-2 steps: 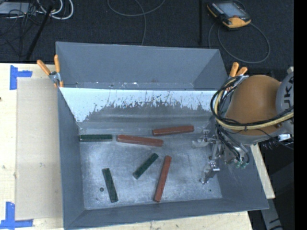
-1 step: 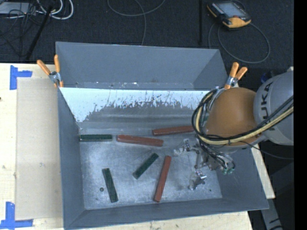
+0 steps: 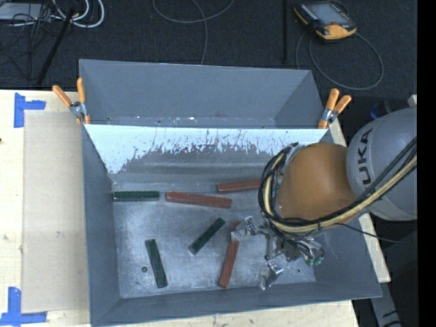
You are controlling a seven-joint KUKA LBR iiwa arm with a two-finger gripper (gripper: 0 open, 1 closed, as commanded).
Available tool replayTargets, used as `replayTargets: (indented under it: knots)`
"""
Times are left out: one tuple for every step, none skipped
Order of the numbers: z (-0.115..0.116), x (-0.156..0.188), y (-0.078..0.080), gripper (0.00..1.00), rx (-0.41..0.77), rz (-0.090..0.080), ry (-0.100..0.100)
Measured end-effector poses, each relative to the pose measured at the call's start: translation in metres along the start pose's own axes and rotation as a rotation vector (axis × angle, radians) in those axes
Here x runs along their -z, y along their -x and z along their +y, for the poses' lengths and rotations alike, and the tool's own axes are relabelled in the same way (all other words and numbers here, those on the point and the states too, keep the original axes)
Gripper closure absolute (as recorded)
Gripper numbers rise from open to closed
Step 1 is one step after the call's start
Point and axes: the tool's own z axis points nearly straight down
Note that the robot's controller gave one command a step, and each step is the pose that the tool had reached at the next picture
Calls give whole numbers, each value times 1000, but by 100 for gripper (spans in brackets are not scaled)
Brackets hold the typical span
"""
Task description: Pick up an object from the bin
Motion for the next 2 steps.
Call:
replayTargets:
  knots:
    - [17,6,-1,0,156,-5,-3]
    - [12,-25,9,0,308,-5,-3]
